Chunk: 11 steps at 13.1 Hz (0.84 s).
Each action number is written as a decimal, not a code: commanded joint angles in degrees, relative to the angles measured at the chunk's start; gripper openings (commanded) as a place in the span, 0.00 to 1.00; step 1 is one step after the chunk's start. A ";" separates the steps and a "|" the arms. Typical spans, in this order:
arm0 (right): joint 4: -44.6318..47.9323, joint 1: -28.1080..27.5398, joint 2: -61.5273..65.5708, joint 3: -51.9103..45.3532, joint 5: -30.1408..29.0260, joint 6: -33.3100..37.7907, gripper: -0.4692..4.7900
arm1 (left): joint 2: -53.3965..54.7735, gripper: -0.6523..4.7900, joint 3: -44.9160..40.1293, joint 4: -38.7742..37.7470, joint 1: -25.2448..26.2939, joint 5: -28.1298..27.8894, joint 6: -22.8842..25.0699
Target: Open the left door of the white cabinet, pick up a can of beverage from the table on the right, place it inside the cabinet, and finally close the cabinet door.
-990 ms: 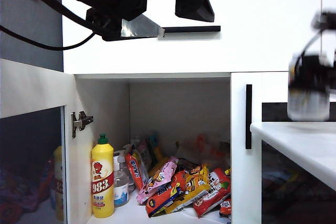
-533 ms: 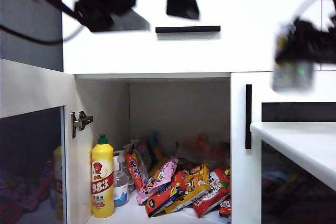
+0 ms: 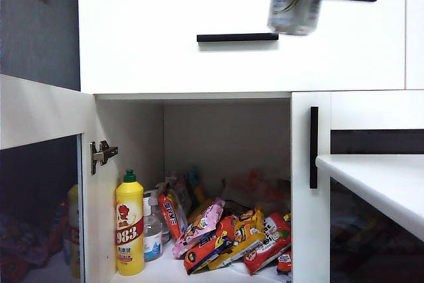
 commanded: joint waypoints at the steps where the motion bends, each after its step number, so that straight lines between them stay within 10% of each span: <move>1: 2.01 2.34 7.41 0.28 0.02 1.31 0.39 | -5.53 1.00 0.11 -6.32 -0.07 -0.11 -0.02; 6: 18.16 3.08 31.41 0.66 -0.15 4.74 0.39 | -6.12 1.00 -0.04 -9.31 -0.04 -0.11 -0.04; 11: 15.39 3.54 43.12 12.90 -1.38 6.29 0.39 | -6.10 1.00 -0.11 -10.10 -0.02 -0.33 -0.02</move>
